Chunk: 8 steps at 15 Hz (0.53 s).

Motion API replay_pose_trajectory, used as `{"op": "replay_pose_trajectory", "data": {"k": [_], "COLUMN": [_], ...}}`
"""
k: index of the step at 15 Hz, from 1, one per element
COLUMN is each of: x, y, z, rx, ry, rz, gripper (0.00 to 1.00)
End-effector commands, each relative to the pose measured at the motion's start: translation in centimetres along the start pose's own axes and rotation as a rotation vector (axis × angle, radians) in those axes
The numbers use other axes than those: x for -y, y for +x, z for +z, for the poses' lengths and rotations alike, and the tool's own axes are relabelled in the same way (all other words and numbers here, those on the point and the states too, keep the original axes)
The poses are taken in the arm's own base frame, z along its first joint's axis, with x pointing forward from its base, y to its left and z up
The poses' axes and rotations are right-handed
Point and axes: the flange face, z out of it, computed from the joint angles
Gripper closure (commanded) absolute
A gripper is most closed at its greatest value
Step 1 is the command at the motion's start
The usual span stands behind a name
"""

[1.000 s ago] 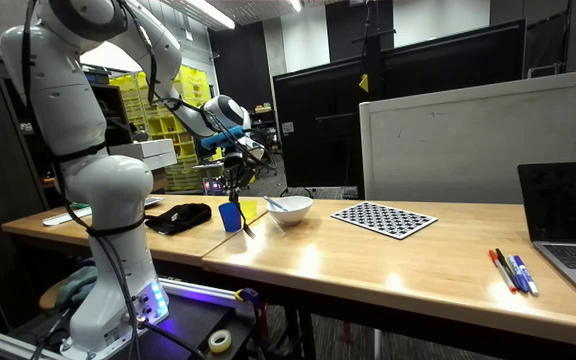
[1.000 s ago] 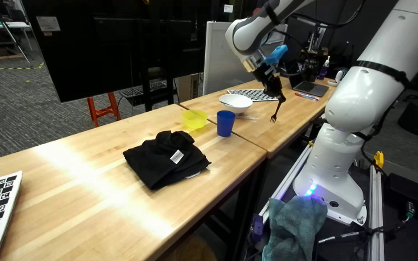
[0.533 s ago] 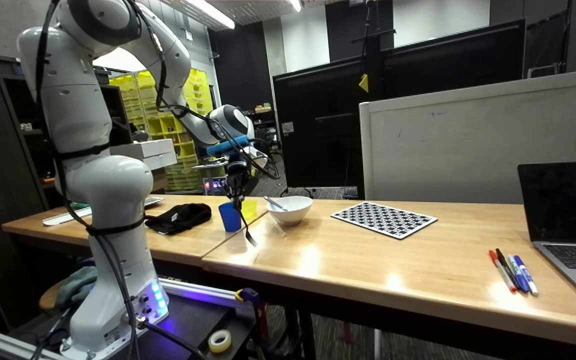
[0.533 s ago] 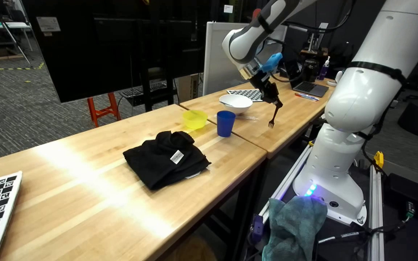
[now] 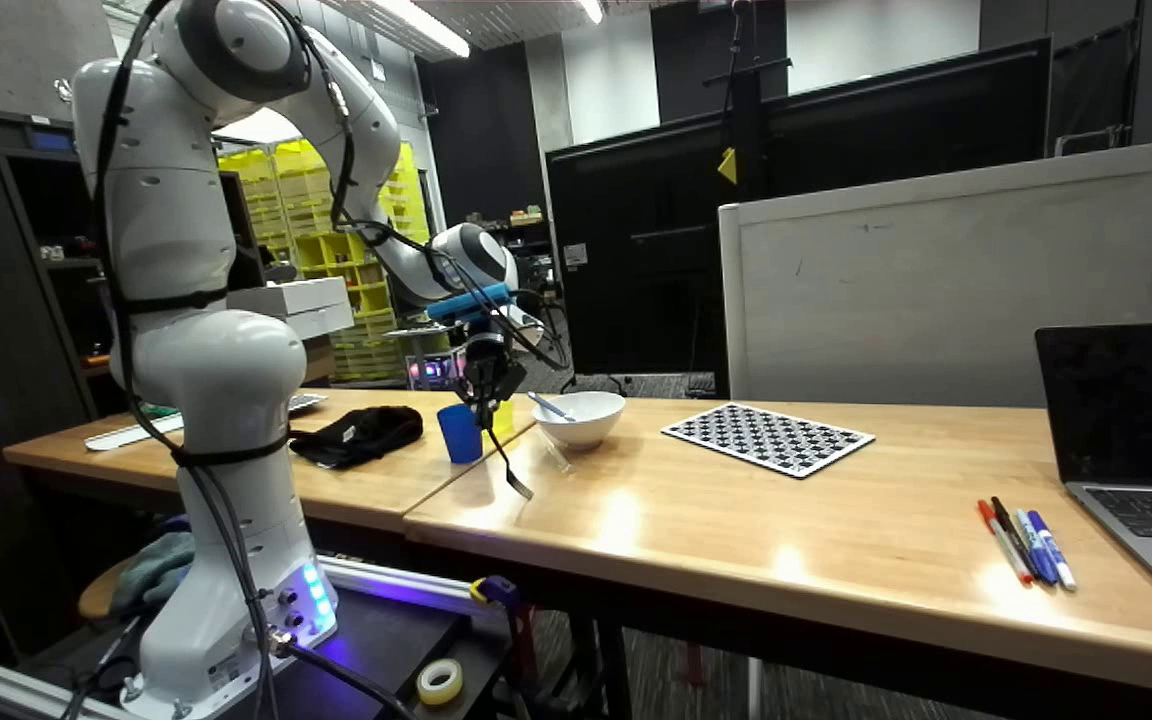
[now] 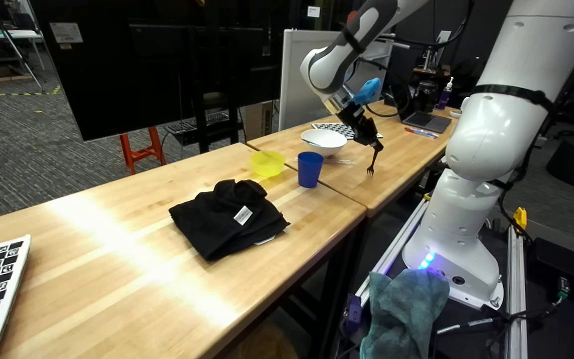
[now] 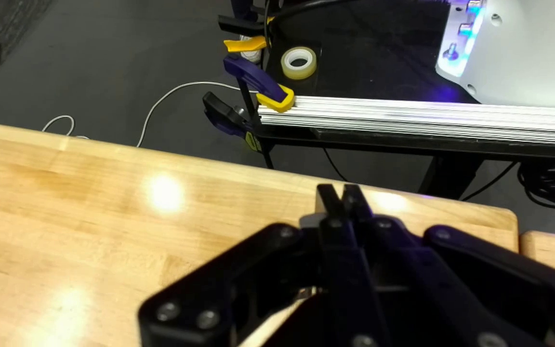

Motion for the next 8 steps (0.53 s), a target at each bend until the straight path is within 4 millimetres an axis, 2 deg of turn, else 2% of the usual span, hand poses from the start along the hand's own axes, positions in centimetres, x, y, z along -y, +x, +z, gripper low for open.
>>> {"op": "replay_pose_trajectory", "data": {"k": [1,8], "x": [-0.5,-0.3], "y": [1.1,2.3], "z": [-0.5,-1.0], "rx": [0.004,0.007], "ry": [-0.014,-0.022], "rz": [-0.016,-0.039], "gripper": [0.65,0.19]}}
